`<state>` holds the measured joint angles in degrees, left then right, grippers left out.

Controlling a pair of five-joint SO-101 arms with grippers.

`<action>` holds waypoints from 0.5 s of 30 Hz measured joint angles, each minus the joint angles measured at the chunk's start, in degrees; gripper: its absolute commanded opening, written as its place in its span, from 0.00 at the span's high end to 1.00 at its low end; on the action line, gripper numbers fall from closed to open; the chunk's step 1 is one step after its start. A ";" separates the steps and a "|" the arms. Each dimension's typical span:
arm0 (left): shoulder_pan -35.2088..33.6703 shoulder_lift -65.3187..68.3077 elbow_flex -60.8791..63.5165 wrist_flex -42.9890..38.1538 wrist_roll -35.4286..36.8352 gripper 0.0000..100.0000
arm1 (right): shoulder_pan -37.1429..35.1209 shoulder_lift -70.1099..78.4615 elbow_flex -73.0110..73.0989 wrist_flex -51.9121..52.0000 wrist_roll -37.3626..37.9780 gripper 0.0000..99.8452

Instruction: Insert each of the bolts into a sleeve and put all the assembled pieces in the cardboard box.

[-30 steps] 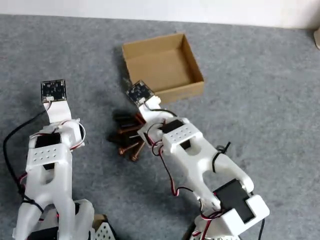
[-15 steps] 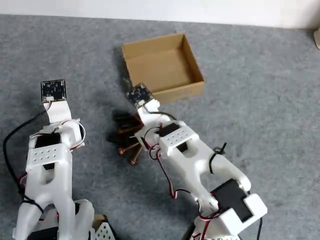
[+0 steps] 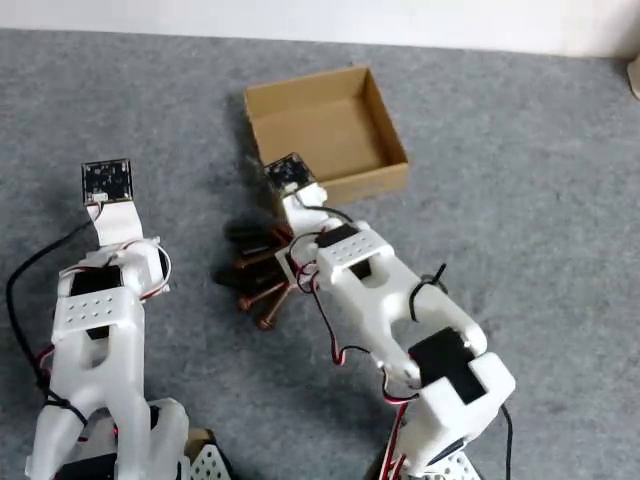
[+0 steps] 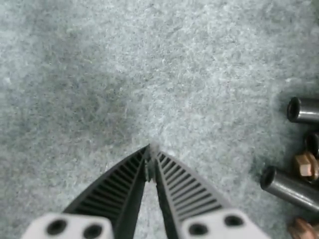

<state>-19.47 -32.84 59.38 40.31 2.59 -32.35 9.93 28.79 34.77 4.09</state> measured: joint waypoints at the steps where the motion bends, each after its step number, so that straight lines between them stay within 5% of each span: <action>1: 0.00 0.00 0.00 0.00 0.00 0.99 | 0.18 0.00 0.00 0.00 -1.67 0.74; 5: 0.00 0.00 0.00 0.00 0.00 0.99 | 0.70 0.09 0.00 0.00 -5.98 0.77; 10: 0.00 0.00 0.00 0.00 0.00 0.99 | 1.23 0.09 -0.09 0.00 -6.68 1.00; 15: 0.00 0.00 0.00 0.00 0.00 0.99 | 2.46 0.09 -0.18 0.00 -6.86 1.00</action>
<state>-19.47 -32.84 59.38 40.31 2.59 -29.89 10.02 28.62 34.77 -2.77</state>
